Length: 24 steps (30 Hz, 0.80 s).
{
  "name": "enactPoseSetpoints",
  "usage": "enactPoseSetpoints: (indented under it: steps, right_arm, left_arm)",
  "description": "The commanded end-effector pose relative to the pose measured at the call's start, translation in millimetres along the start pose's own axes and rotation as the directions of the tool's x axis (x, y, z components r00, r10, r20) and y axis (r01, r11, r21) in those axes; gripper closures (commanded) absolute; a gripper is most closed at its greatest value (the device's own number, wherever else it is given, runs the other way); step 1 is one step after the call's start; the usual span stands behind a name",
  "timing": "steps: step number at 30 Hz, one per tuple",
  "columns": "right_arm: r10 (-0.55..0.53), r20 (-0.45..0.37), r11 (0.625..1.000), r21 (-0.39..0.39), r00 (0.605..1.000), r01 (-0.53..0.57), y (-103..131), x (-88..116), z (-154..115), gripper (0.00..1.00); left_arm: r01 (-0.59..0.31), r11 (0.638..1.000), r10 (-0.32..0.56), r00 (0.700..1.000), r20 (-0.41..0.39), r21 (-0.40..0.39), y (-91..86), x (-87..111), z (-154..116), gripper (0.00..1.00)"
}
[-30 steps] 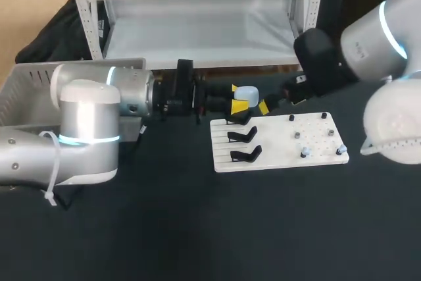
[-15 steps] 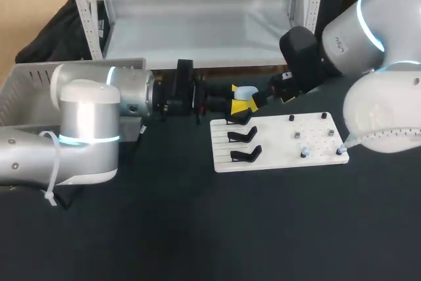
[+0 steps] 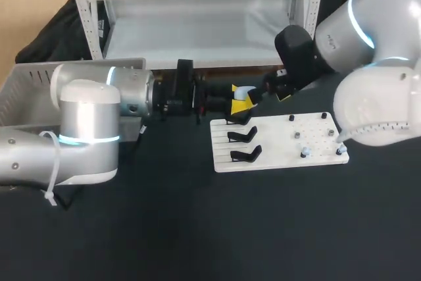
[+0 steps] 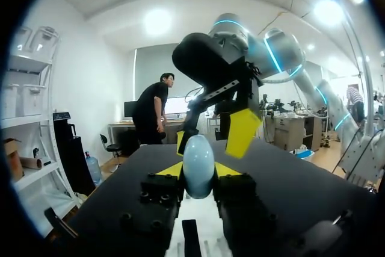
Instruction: Pick up each earbud case from the left stands, insert the matching earbuds, close the lid, and place the case in the box.
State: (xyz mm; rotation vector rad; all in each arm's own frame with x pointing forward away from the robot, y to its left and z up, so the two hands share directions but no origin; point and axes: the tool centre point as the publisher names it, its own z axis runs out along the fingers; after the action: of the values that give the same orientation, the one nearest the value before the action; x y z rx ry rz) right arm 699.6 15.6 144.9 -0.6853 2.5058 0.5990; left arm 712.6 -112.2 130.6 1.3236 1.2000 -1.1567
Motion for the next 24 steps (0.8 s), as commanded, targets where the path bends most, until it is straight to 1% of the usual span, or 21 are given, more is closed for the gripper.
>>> enactPoseSetpoints:
  steps: [1,24]
  right_arm:
    - [0.009,0.0,1.0,0.006,1.0,-0.009,-2.7,-2.9,2.9,0.0]
    - [0.027,0.006,0.999,0.027,1.0,-0.027,-10.4,-7.1,4.8,0.0]
  left_arm:
    - [-0.002,1.0,0.002,1.0,0.0,-0.007,-1.8,0.2,0.6,1.0]
    - [-0.002,1.0,0.002,1.0,0.0,-0.007,-1.8,0.2,0.6,1.0]
